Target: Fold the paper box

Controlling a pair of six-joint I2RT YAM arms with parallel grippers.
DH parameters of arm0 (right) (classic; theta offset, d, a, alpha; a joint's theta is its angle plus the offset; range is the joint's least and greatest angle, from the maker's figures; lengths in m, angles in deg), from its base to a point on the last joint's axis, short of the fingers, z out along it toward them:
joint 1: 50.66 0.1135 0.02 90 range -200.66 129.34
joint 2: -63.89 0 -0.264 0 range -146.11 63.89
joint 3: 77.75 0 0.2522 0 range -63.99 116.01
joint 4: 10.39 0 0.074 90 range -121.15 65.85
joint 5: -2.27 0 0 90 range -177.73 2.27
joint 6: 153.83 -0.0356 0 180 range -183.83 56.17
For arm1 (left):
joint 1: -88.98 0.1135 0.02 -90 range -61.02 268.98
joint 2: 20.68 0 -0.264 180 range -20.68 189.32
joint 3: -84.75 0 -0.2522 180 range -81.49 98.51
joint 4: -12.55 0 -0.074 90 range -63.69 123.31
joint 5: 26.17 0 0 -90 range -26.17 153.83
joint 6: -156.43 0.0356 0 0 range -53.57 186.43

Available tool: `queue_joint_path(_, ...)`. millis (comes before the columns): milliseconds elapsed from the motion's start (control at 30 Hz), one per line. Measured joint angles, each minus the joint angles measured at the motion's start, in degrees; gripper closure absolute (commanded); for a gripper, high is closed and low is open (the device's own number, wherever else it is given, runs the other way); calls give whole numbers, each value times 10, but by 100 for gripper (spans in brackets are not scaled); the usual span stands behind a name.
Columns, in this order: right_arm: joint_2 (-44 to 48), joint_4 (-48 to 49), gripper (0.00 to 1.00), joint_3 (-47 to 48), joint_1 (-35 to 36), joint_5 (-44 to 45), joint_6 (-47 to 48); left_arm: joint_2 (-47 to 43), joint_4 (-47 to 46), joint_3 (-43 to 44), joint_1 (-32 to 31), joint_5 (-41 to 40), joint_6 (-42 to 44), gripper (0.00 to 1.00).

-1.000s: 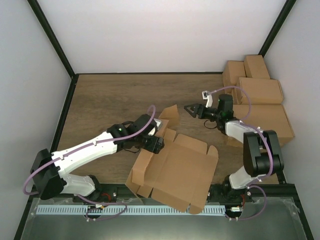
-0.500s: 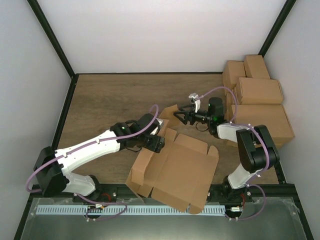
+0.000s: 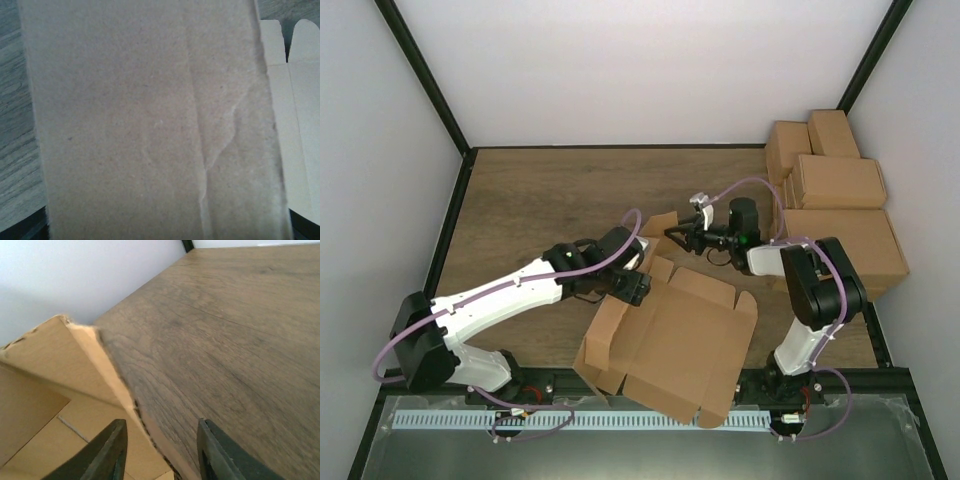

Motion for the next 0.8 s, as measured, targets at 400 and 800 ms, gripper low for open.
queue_joint_path(400,103,-16,99,-35,43,54,11,6,30,28,-1,-60,18,26)
queue_joint_path(800,234,-108,99,-62,109,236,-37,22,40,57,4,-127,66,25)
